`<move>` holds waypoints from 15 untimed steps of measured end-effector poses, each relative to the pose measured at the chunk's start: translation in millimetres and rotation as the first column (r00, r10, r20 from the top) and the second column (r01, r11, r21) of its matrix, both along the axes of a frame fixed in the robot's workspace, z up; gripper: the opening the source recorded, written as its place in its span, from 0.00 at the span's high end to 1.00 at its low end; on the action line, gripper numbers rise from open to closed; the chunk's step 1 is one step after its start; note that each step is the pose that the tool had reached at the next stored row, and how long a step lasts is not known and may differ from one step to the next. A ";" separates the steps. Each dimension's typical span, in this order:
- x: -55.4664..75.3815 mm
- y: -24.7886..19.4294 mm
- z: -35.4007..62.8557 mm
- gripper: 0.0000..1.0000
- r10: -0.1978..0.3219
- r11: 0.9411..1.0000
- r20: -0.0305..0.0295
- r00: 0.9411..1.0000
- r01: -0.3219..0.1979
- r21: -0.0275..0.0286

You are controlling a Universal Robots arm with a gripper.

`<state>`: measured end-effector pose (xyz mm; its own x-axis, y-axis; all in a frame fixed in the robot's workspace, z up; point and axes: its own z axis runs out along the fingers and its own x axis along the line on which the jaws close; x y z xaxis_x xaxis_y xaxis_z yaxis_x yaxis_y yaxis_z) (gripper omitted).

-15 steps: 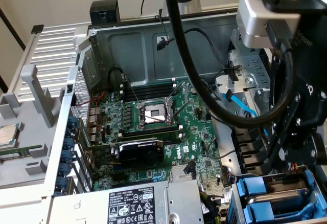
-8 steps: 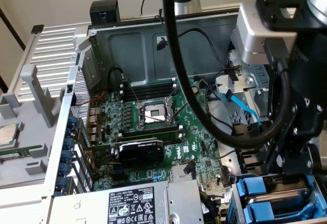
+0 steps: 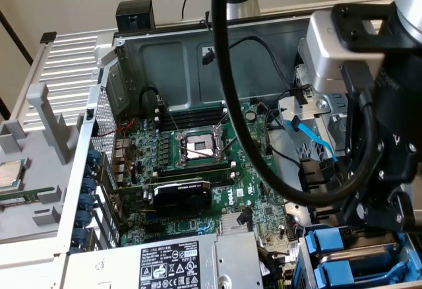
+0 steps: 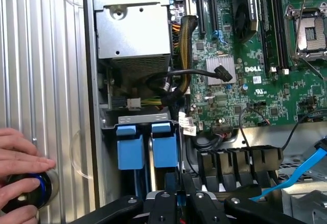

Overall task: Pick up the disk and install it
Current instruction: 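Insert the first disk wire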

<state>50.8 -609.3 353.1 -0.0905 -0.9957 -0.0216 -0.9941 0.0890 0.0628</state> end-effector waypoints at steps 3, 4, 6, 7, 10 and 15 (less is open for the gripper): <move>0.1 -0.2 -0.1 0.84 0.009 1.000 0.001 1.000 -0.009 0.000; 0.1 -0.4 -0.2 0.84 0.013 1.000 0.002 1.000 -0.013 0.000; 0.2 -0.7 -0.2 0.84 0.022 1.000 0.002 1.000 -0.022 0.000; 0.3 -1.0 -0.1 0.84 0.026 1.000 0.002 1.000 -0.026 0.000; 1.5 -1.5 -0.1 0.84 0.036 0.999 0.003 0.999 -0.036 0.001; 2.9 -2.0 -0.4 0.84 0.040 0.999 0.004 0.999 -0.040 0.004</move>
